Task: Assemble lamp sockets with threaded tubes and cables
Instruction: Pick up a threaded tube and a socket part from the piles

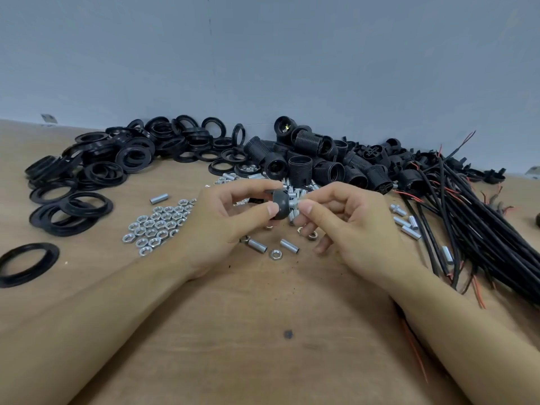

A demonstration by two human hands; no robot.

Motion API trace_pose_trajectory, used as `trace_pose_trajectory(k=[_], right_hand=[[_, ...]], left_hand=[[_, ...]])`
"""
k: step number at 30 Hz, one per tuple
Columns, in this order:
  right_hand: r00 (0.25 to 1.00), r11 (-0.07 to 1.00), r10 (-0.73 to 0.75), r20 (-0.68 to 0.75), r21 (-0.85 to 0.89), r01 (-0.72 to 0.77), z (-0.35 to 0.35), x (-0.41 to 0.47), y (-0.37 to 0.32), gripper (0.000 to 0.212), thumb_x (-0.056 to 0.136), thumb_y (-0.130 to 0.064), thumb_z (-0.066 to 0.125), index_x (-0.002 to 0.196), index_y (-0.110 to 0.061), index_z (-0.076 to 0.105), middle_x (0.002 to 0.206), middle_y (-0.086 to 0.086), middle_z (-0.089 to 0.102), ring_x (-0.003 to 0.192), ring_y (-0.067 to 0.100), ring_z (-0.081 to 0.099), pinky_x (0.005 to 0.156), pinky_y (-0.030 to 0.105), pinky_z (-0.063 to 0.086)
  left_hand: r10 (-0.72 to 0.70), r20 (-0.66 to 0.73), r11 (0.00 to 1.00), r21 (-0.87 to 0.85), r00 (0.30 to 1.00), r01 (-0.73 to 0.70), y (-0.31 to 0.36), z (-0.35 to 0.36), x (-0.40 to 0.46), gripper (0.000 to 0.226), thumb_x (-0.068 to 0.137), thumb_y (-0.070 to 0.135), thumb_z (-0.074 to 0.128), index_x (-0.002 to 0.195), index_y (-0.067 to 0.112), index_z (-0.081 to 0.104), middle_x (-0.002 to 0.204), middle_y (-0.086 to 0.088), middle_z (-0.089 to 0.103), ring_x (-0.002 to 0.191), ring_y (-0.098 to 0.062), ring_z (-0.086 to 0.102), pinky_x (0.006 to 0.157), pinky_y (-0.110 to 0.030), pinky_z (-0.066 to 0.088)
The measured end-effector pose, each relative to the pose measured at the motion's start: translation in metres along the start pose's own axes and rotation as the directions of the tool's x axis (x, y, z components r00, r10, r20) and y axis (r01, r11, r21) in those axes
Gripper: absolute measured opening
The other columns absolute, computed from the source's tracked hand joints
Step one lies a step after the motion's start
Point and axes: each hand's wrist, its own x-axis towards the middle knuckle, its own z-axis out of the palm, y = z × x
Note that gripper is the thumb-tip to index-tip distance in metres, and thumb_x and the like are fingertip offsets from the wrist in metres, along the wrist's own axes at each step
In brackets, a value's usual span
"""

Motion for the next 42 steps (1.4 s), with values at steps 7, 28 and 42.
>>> trace_pose_trajectory(k=[7, 28, 42], right_hand=[[1.0, 0.991, 0.012, -0.012, -0.13, -0.013, 0.006, -0.001, 0.0, 0.044, 0.101, -0.031, 0.051, 0.063, -0.01, 0.056, 0.048, 0.002, 0.055, 0.038, 0.009, 0.047, 0.039, 0.019, 0.039], [1.0, 0.982, -0.017, 0.014, -0.188, 0.019, 0.004, -0.002, -0.004, 0.024, 0.099, -0.033, 0.053, 0.083, -0.015, 0.059, 0.071, 0.006, 0.066, 0.059, 0.017, 0.057, 0.055, 0.031, 0.047], [0.999, 0.996, 0.022, 0.042, -0.087, -0.019, 0.002, -0.003, -0.006, 0.041, 0.1, -0.034, 0.052, 0.068, -0.009, 0.055, 0.06, 0.01, 0.064, 0.04, 0.002, 0.046, 0.044, 0.01, 0.036]], left_hand=[[0.058, 0.068, 0.998, -0.032, 0.996, -0.056, 0.003, -0.001, -0.005, 0.035, 0.076, 0.003, 0.073, 0.108, 0.017, 0.075, 0.11, -0.008, 0.074, 0.098, -0.025, 0.07, 0.087, -0.036, 0.058], [0.015, -0.018, 1.0, 0.002, 1.0, -0.015, 0.007, 0.001, -0.002, 0.04, 0.073, 0.01, 0.075, 0.112, 0.012, 0.072, 0.105, -0.01, 0.076, 0.095, -0.027, 0.073, 0.091, -0.045, 0.058], [0.029, 0.015, 0.999, -0.033, 0.999, -0.028, 0.007, 0.007, -0.004, 0.034, 0.074, 0.009, 0.074, 0.108, 0.013, 0.073, 0.104, -0.008, 0.076, 0.094, -0.025, 0.073, 0.081, -0.031, 0.058]])
